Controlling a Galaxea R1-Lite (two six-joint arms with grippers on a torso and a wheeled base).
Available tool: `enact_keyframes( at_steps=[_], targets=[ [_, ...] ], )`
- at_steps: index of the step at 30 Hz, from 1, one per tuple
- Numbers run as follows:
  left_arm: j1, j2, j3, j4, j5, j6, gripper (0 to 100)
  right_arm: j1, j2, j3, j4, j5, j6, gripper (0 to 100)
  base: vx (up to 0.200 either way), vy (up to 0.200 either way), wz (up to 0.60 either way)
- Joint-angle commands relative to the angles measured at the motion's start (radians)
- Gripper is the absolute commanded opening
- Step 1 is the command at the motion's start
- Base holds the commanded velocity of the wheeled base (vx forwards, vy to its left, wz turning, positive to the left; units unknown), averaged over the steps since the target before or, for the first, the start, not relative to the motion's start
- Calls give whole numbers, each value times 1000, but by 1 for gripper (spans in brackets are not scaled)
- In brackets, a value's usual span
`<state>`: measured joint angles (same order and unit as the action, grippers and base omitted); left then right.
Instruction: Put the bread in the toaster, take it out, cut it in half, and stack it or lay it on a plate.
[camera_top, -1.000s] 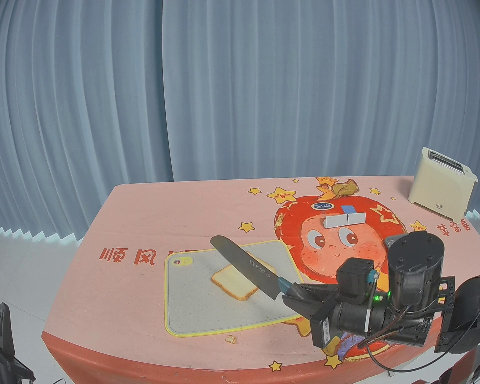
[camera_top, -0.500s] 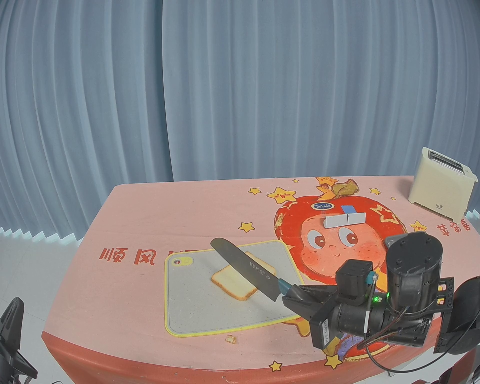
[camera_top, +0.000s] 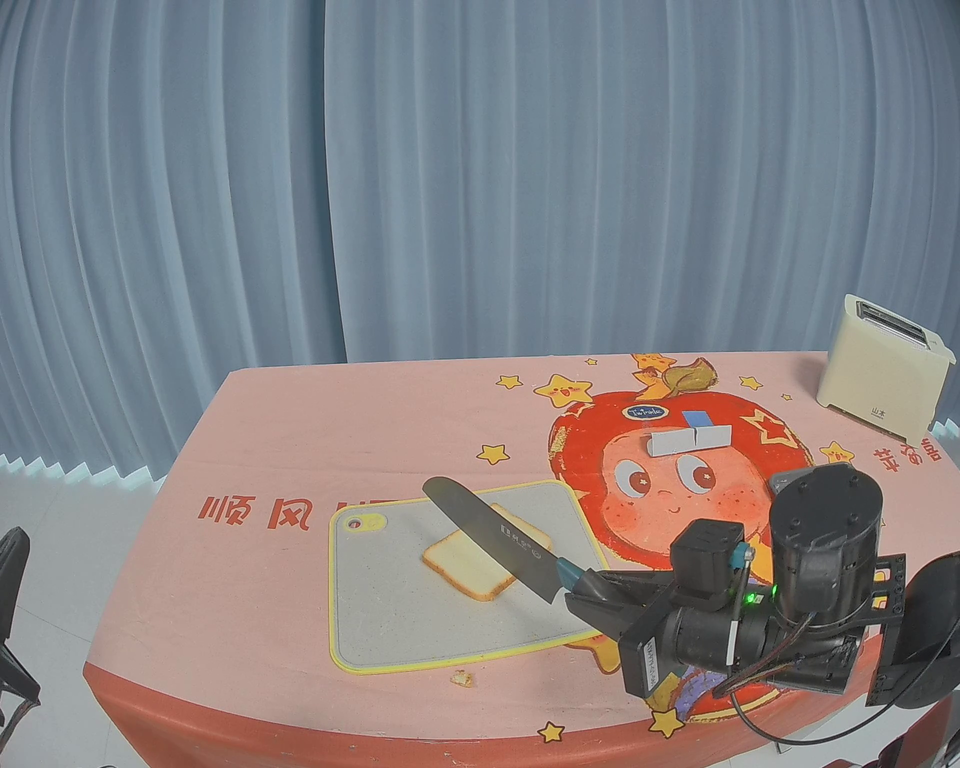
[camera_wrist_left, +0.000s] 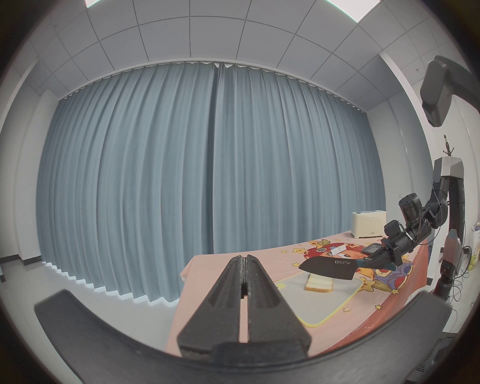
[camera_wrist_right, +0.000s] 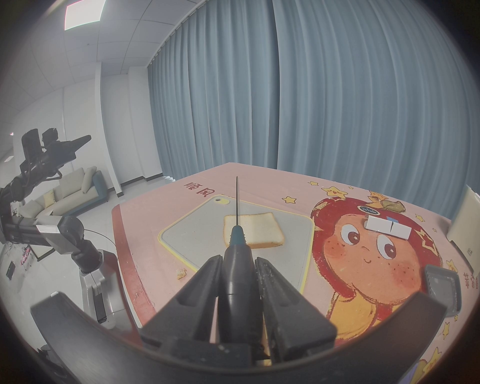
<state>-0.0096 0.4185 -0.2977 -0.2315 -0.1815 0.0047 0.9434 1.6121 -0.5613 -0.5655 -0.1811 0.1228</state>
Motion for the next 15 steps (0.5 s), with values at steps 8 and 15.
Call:
enact_keyframes(
  at_steps=[8,15],
  targets=[
    [-1,246,-127,-11,-108,24,0,2,3,1,-1,0,1,0,0,0,0],
    [-1,356,-163,-32,-156,35,0,3,12,1,-4,0,1,0,0,0,0]
  ],
)
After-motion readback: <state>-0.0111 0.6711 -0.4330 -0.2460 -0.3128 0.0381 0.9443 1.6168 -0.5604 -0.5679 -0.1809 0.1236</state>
